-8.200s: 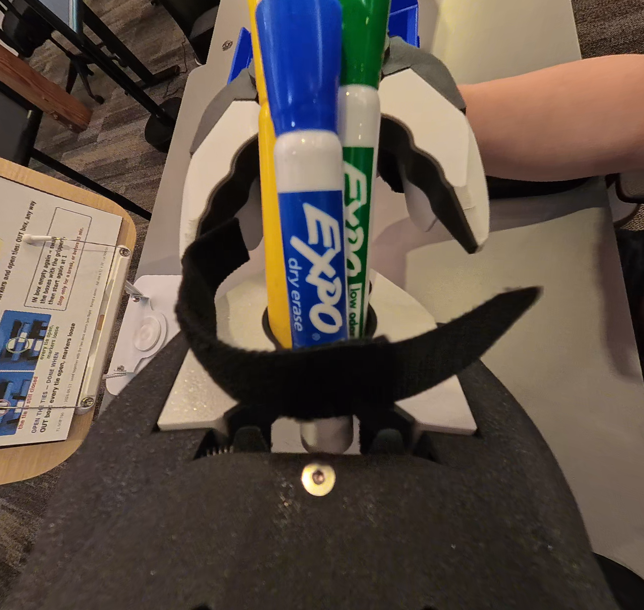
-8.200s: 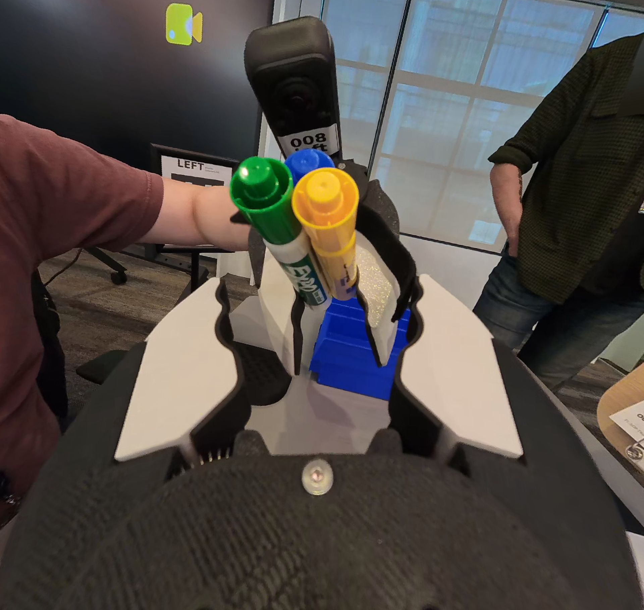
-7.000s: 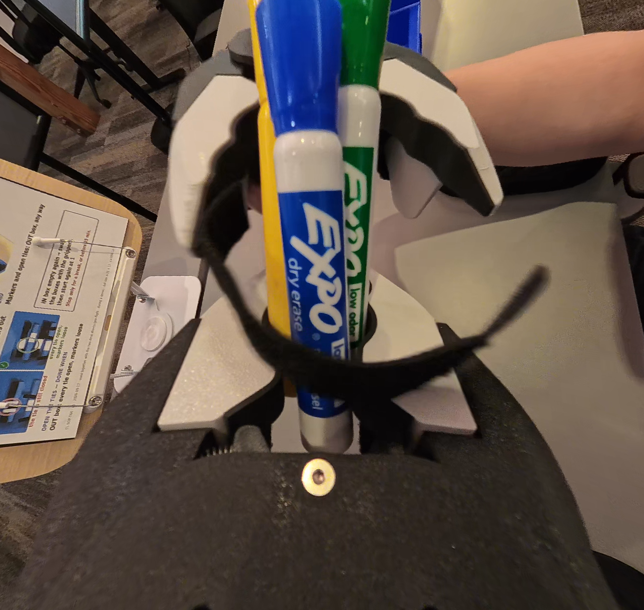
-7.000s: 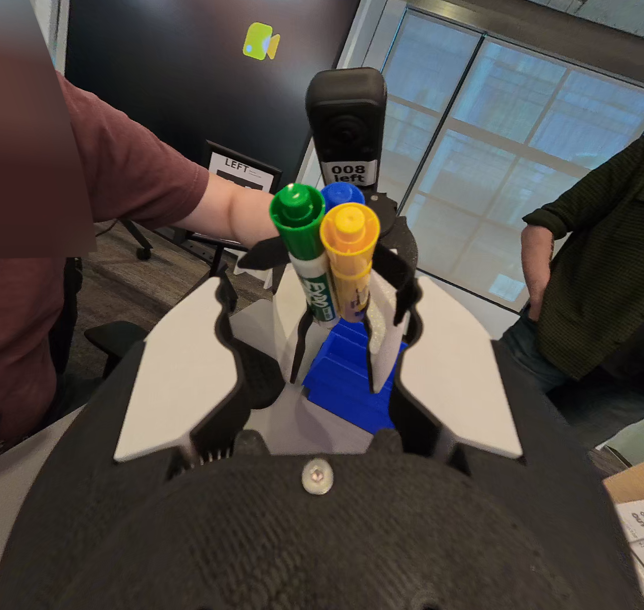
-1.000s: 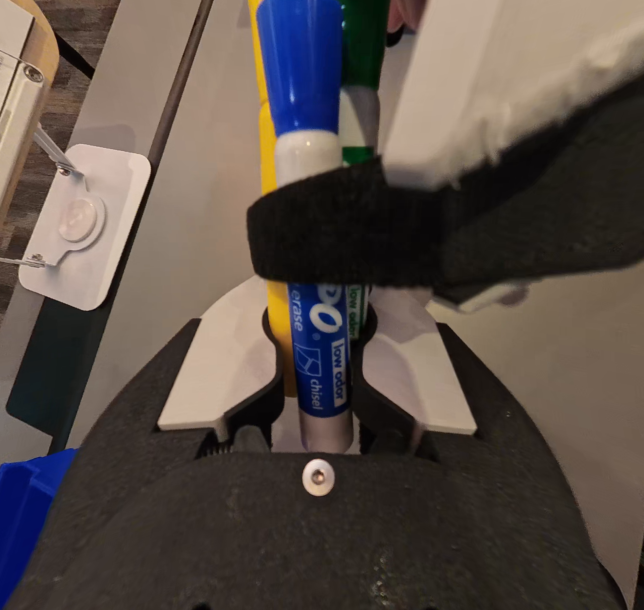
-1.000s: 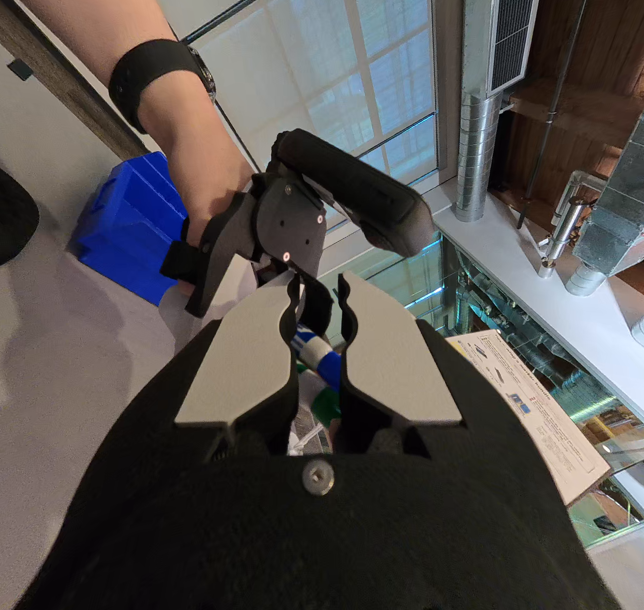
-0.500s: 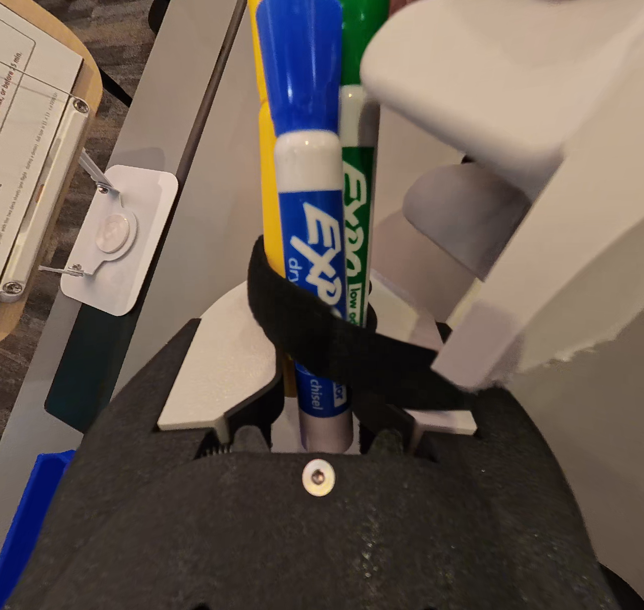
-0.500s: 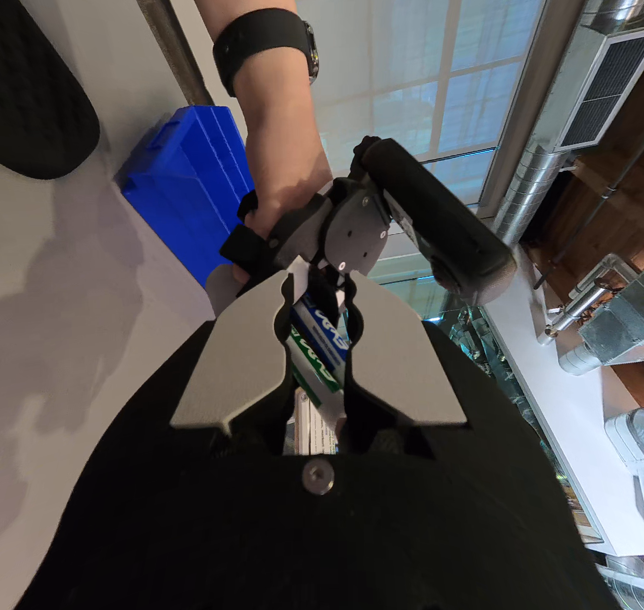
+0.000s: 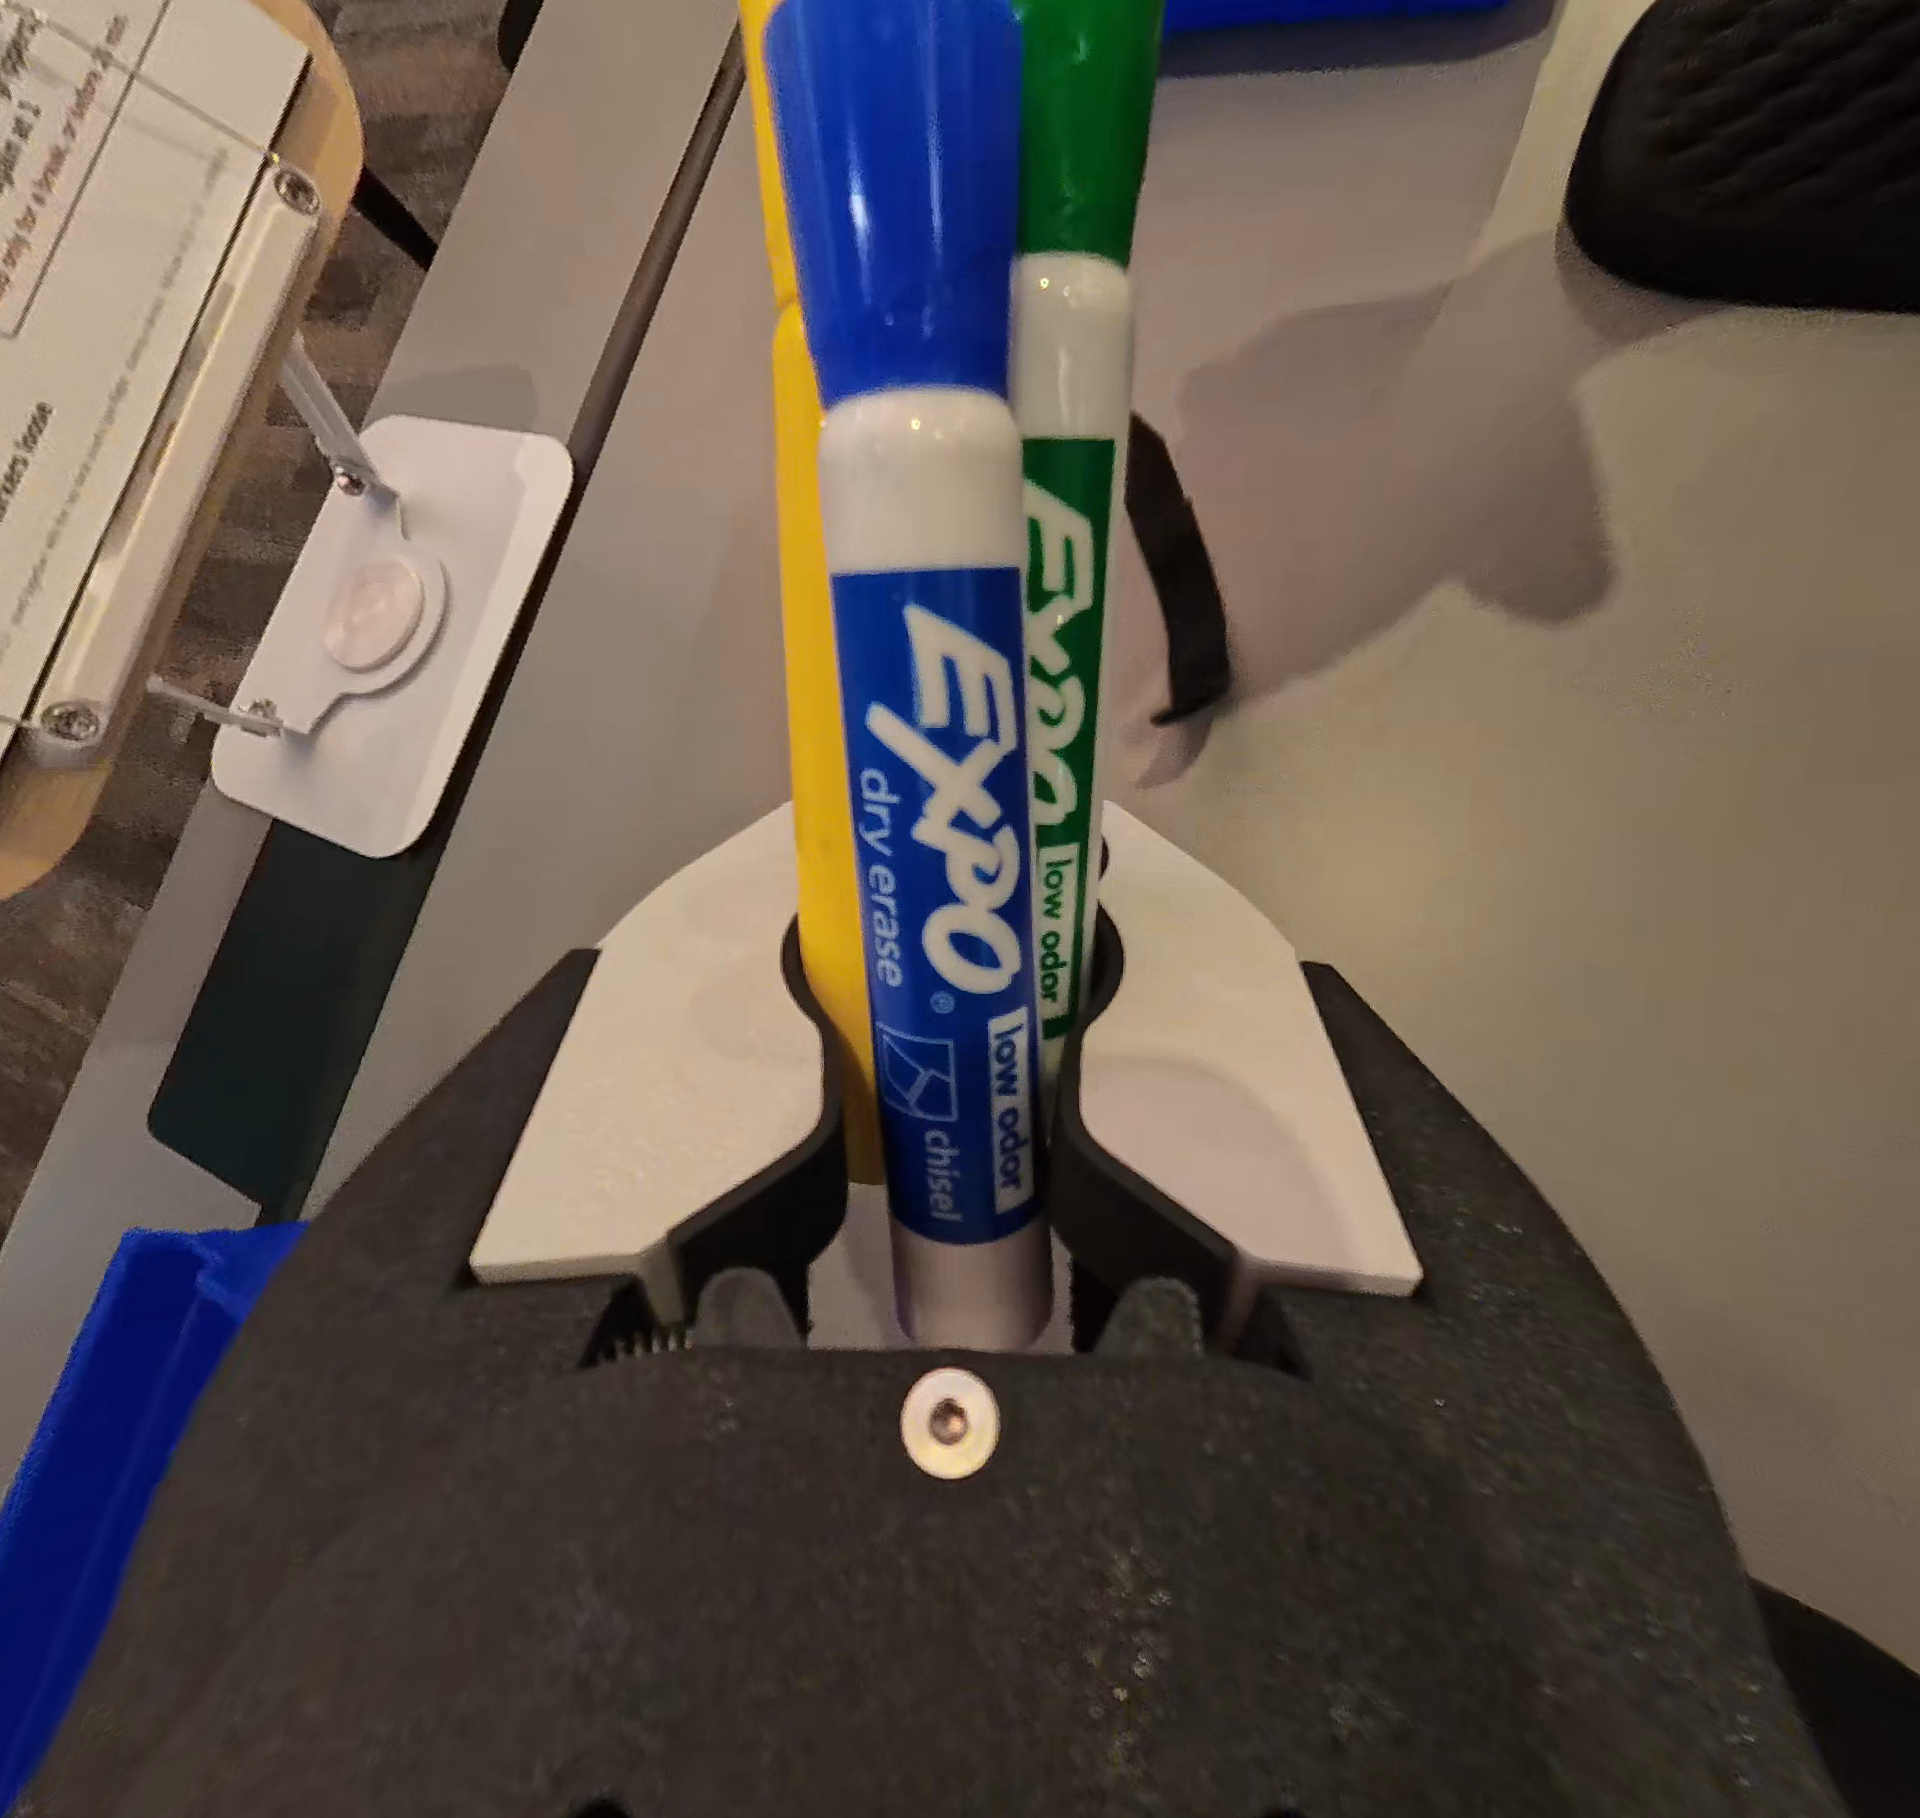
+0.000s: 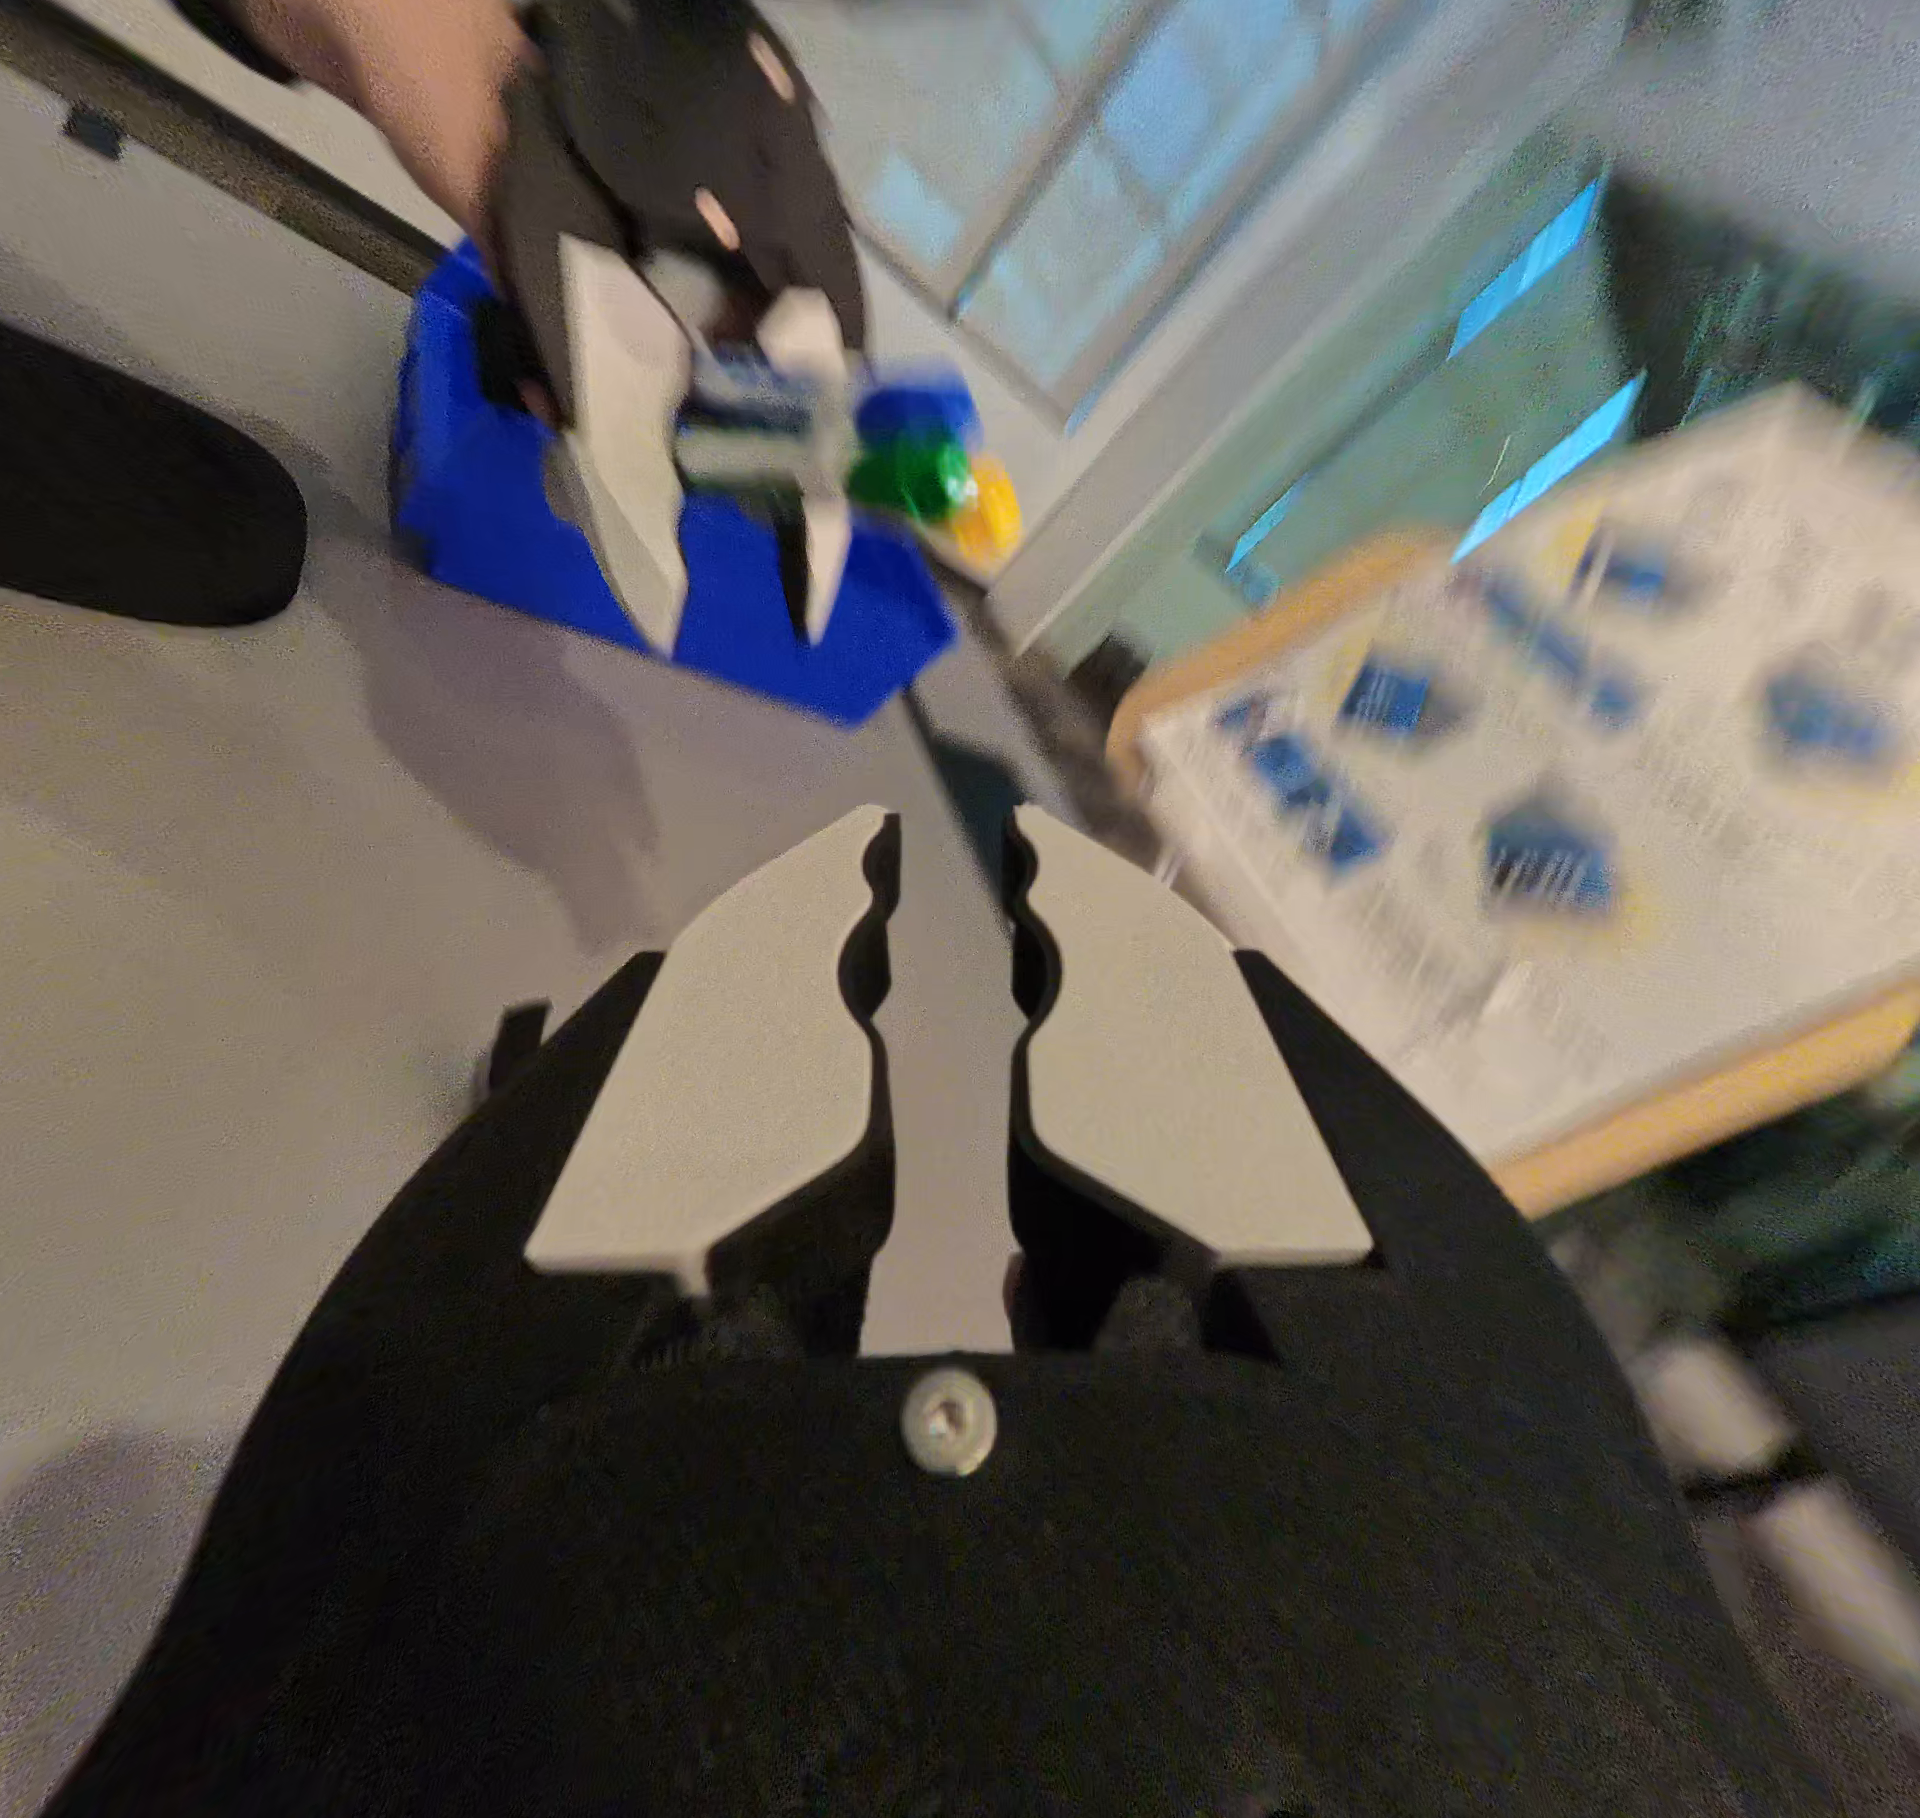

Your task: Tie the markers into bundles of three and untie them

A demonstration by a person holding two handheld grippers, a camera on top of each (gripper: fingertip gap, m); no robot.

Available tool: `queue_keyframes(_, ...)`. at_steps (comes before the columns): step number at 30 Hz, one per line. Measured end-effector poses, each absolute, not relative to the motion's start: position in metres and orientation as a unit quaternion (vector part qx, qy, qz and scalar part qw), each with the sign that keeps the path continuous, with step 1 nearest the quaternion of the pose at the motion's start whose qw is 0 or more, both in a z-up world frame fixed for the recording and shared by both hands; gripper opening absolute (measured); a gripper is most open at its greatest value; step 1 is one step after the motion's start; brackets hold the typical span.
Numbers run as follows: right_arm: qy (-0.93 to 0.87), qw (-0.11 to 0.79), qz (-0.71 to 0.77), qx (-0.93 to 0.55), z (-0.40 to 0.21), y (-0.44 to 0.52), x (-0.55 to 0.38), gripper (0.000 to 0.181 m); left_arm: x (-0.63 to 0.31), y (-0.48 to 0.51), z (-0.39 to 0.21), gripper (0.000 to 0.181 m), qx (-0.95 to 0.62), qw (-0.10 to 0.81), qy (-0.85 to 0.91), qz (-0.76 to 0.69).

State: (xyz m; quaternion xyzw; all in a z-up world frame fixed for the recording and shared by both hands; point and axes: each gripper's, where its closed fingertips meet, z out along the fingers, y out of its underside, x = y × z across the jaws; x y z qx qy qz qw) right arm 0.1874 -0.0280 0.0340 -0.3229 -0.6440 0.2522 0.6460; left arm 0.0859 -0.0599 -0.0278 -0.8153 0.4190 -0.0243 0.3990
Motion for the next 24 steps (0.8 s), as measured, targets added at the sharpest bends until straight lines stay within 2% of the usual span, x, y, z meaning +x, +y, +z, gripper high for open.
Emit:
queue_keyframes(2,-0.601,0.575,0.287,-0.475,0.000,0.013,0.209,0.016,0.079,-0.062,-0.031,0.044,-0.823,0.392,0.411,-0.022)
queue_keyframes(4,-0.534,0.461,0.360,-0.611,-0.041,0.026,0.226,0.018,0.073,-0.059,-0.036,0.044,-0.829,0.384,0.406,-0.008)
queue_keyframes(6,-0.451,0.375,0.434,-0.684,-0.072,0.022,0.233,0.020,0.073,-0.054,-0.038,0.044,-0.827,0.388,0.407,-0.003)
queue_keyframes(8,-0.405,0.352,0.452,-0.712,-0.094,0.018,0.236,0.024,0.078,-0.048,-0.040,0.043,-0.825,0.390,0.408,-0.010)
queue_keyframes(10,-0.384,0.355,0.417,-0.744,-0.110,0.020,0.241,0.036,0.084,-0.038,-0.040,0.043,-0.820,0.396,0.413,-0.009)
queue_keyframes(13,-0.357,0.333,0.406,-0.772,-0.126,0.013,0.240,0.038,0.095,-0.025,-0.041,0.044,-0.814,0.389,0.431,-0.010)
queue_keyframes(19,-0.357,0.252,0.411,-0.800,-0.157,-0.003,0.219,0.022,0.122,0.001,-0.040,0.044,-0.795,0.379,0.473,-0.035)
queue_keyframes(20,-0.364,0.248,0.411,-0.798,-0.160,-0.005,0.216,0.005,0.127,0.004,-0.039,0.044,-0.790,0.379,0.480,-0.041)
queue_keyframes(24,-0.383,0.271,0.395,-0.790,-0.161,0.003,0.215,0.003,0.131,0.017,-0.048,0.044,-0.782,0.358,0.508,-0.045)
